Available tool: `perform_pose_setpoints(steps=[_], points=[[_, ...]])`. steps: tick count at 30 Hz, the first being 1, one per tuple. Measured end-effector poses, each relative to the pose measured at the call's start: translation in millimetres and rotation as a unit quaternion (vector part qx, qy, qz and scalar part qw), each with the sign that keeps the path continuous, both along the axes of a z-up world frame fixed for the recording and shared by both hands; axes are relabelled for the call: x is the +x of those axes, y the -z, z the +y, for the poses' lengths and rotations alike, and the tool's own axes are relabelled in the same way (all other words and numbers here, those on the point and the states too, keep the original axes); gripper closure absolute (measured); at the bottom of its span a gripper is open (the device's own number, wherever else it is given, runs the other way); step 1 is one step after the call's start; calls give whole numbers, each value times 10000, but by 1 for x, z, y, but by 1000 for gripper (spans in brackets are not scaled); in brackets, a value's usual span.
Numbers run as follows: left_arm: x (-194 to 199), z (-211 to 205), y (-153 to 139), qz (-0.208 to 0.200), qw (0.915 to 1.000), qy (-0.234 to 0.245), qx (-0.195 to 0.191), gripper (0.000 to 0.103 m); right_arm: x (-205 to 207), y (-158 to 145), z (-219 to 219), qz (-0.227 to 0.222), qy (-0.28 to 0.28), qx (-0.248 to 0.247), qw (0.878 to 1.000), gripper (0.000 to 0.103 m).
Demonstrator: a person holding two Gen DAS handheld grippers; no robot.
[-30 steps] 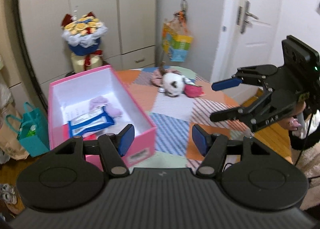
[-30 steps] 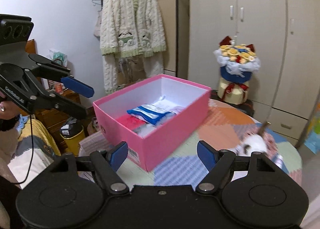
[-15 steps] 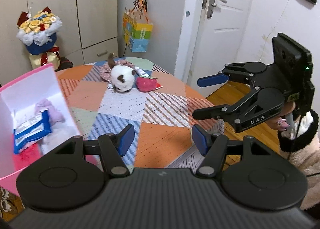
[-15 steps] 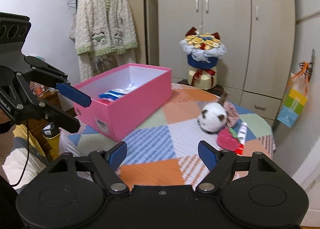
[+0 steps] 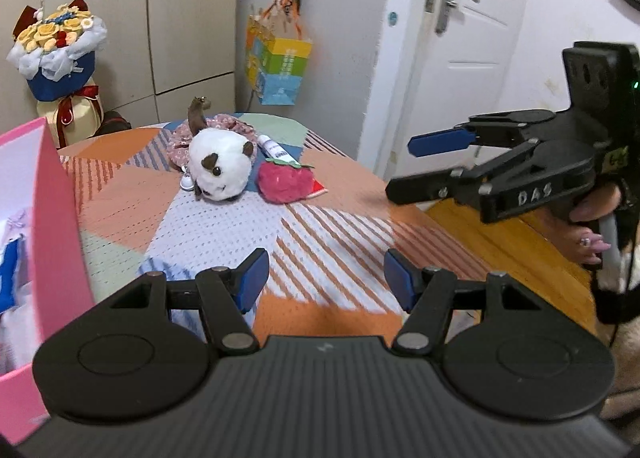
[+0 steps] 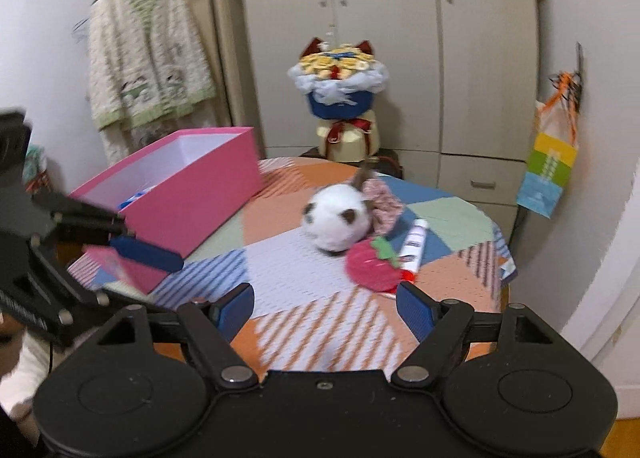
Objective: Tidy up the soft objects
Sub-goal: 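Grasp the strawberry plush with the left gripper while the right gripper grasps the spray bottle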
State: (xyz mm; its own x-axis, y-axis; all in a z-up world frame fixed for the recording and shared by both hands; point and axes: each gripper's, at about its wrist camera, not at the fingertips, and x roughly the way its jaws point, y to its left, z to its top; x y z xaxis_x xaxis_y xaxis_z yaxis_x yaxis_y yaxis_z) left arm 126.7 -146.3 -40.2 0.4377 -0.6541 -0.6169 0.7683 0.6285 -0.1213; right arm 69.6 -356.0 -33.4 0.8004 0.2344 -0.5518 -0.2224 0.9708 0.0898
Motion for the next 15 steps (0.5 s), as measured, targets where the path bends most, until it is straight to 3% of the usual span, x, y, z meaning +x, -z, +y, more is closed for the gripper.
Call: perform_pose_setpoints(steps=[6,10,12,15], points=[[18,-36,26,-316,9984,-432,168,40,38,18,-25,133,162,333,9992,34],[29,-62,39,-481,9969,-587,183,40,68,33,-39,241,375,487,9978,35],[38,-74,44,-406,9971,-616,181,40,85,38,-50,334,458,657,9962,35],[60,-86,55,60,9964,-843,52,40,106,44,-59,433,647,570,9953,37]])
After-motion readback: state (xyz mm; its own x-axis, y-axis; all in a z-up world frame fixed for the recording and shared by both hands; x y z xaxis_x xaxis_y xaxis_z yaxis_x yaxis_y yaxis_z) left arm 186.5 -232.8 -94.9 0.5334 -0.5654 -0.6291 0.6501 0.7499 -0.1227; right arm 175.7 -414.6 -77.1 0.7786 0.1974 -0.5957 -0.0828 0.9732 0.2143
